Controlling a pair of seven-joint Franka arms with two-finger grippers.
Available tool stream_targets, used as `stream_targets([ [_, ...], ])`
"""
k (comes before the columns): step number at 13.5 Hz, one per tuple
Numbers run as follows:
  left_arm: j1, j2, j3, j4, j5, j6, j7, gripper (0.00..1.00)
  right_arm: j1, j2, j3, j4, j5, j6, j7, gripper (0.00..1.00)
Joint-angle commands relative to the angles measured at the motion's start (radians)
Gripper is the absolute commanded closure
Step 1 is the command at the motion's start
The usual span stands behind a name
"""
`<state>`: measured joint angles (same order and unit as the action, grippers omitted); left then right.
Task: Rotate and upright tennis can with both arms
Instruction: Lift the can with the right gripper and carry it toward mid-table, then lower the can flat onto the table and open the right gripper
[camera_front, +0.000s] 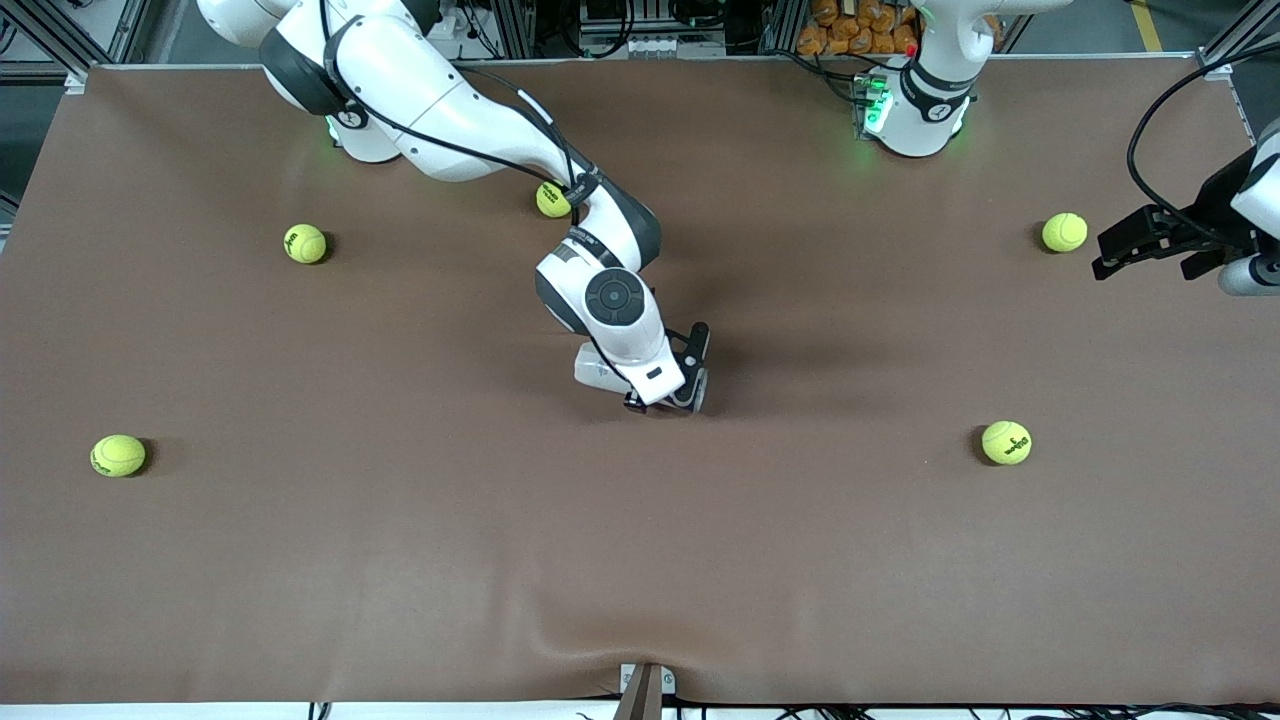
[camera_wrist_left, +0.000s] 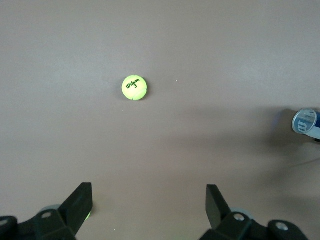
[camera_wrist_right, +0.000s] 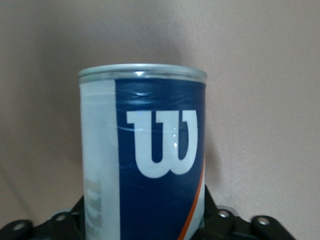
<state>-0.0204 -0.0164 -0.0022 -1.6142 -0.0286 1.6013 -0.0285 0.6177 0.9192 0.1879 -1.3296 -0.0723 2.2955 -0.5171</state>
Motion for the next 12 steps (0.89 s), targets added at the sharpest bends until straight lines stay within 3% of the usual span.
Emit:
stream_targets([
  [1,0.007,0.001,-0.005,0.014,-0.025,-0.02,0.018,0.0,-0.019,0.01,0.004,0.021,-0.023,0.006,-0.014,0.0],
  [6,-0.009,0.009,-0.013,0.013,-0.057,-0.021,0.021,0.0,-0.049,-0.051,0.01,0.018,-0.006,-0.017,-0.006,0.0],
  [12,-0.013,0.038,-0.028,0.013,-0.148,-0.021,0.022,0.0,-0.052,-0.198,0.013,0.02,0.051,-0.233,0.08,0.0],
])
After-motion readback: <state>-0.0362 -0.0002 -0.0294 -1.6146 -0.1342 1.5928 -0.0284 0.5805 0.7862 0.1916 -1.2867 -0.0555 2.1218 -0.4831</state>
